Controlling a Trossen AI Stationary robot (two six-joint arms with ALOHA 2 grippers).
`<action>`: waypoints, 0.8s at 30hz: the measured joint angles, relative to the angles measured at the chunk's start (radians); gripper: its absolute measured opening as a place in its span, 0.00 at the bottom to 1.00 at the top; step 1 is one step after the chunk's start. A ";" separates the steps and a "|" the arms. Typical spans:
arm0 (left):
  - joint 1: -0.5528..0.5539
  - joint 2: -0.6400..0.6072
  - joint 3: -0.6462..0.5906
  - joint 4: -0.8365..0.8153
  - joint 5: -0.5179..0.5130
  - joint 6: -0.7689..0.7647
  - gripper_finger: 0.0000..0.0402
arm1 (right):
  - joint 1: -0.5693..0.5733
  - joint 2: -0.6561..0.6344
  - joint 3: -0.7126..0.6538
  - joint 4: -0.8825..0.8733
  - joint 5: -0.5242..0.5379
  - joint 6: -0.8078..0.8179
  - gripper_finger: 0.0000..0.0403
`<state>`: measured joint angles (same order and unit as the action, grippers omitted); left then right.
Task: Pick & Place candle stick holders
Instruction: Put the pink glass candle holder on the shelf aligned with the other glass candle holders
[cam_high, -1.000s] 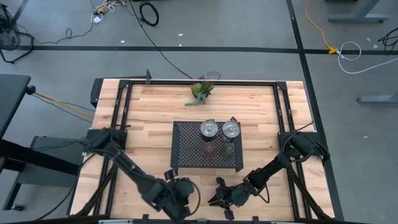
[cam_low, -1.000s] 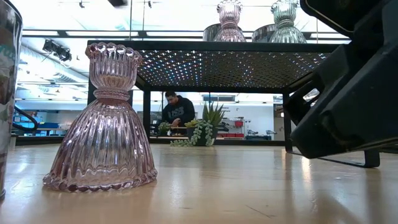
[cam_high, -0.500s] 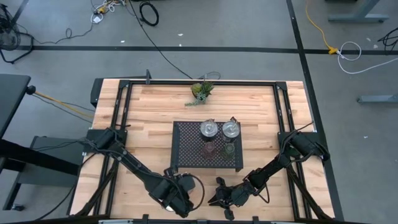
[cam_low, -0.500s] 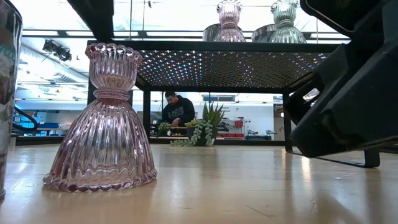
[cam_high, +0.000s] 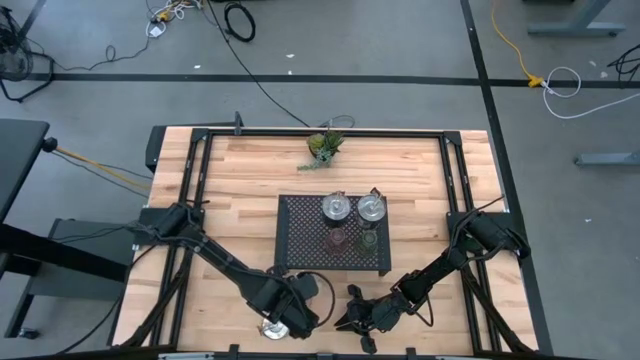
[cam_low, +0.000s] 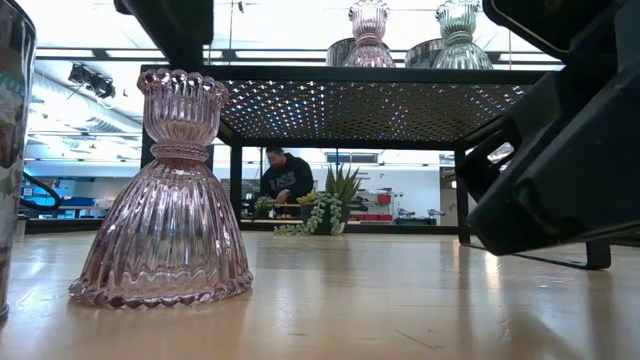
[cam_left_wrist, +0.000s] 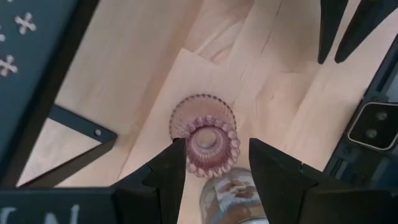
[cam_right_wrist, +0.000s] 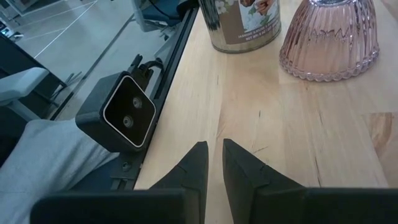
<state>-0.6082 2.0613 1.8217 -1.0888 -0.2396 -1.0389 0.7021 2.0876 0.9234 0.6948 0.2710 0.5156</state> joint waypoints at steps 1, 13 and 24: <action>0.002 0.000 0.000 0.000 0.013 0.000 0.45 | 0.000 0.000 0.000 0.000 0.000 0.000 0.12; 0.003 0.000 0.000 -0.001 0.026 0.003 0.45 | 0.000 0.000 0.000 0.000 0.000 0.000 0.12; 0.004 0.000 0.000 -0.011 0.025 0.004 0.47 | 0.000 0.000 0.000 0.000 0.000 0.000 0.12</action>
<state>-0.6041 2.0617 1.8217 -1.0996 -0.2147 -1.0348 0.7019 2.0876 0.9234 0.6949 0.2712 0.5156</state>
